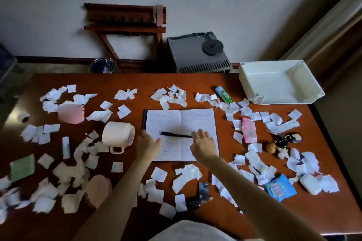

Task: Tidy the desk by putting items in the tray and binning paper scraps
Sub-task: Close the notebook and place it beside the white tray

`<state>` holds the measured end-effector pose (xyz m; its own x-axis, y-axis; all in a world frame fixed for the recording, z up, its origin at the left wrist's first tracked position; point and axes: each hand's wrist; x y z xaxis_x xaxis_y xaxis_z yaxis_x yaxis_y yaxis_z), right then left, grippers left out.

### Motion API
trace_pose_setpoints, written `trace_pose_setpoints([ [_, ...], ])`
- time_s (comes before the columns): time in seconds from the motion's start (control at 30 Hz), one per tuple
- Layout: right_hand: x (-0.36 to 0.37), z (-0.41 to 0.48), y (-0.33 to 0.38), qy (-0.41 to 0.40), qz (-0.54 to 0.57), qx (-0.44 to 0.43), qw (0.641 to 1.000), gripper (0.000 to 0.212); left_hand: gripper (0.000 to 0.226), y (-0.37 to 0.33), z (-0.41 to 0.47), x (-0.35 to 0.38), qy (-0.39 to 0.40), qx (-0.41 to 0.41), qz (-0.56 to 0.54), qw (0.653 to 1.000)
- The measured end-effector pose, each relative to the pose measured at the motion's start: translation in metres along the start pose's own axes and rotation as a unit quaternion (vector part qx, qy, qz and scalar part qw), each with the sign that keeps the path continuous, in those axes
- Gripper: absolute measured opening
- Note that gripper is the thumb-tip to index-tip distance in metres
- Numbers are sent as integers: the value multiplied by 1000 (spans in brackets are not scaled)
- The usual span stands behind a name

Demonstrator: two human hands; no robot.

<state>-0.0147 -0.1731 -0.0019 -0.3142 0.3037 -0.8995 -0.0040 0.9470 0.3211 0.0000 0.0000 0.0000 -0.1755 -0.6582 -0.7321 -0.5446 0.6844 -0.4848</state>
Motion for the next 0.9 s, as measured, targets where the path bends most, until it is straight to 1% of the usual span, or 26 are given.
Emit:
trace_pose_setpoints([
  [0.07, 3, 12, 4, 20, -28, -4, 999, 51, 79, 0, 6, 3, 19, -80, -37, 996],
  [0.13, 7, 21, 7, 48, -57, 0, 997, 55, 79, -3, 9, 7, 21, -129, -67, 989],
  [0.23, 13, 32, 5, 64, -104, -12, 992, 58, 78, -4, 10, 8, -1, -129, -23, 991],
  [0.3, 14, 33, 4, 64, -138, -24, 988, 63, 72, -2, 8, 5, -53, -108, 24, 992],
  [0.33, 14, 34, 2, 60, -139, -23, 988, 65, 67, 0, 7, 4, -89, -81, 39, 992],
  [0.37, 14, 33, 2, 59, -134, -15, 989, 66, 58, 2, 6, 3, -129, -44, 35, 990],
  [0.4, 14, 33, 1, 55, -132, -15, 990, 64, 44, 2, 4, 1, -148, -9, 15, 989],
  [0.43, 14, 33, 0, 46, -122, -13, 991, 61, 29, 1, 2, -3, -148, 17, -12, 989],
  [0.47, 15, 34, -2, 30, -100, -11, 995, 54, 19, -1, 1, -7, -137, 34, -27, 990],
  [0.53, 15, 36, -3, -11, -12, 41, 999, 35, 18, -7, 0, -14, -123, 62, -27, 990],
  [0.6, 17, 38, -4, -43, 47, 89, 994, 27, 19, -15, -1, -19, -125, 93, -17, 988],
  [0.63, 19, 39, -3, -40, 65, 105, 992, 25, 20, -20, -2, -21, -123, 103, -13, 987],
  [0.73, 25, 36, 12, -7, 120, 94, 988, 15, 21, -31, -9, -25, -113, 121, 8, 986],
  [0.8, 28, 34, 24, 31, 141, 71, 987, 21, 22, -38, -13, -27, -98, 134, 11, 986],
  [0.9, 21, 33, 20, 65, 150, 52, 985, 18, 19, -50, -18, -29, -75, 163, -4, 984],
])
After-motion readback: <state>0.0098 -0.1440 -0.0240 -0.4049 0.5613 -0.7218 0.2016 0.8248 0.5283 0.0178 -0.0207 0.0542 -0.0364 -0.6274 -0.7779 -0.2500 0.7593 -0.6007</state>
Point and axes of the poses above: each hand's wrist, its own z-axis towards the middle knuckle, its own x-axis out of the palm, y = z × x, and after that the axes turned 4 degrees about -y, right-handed
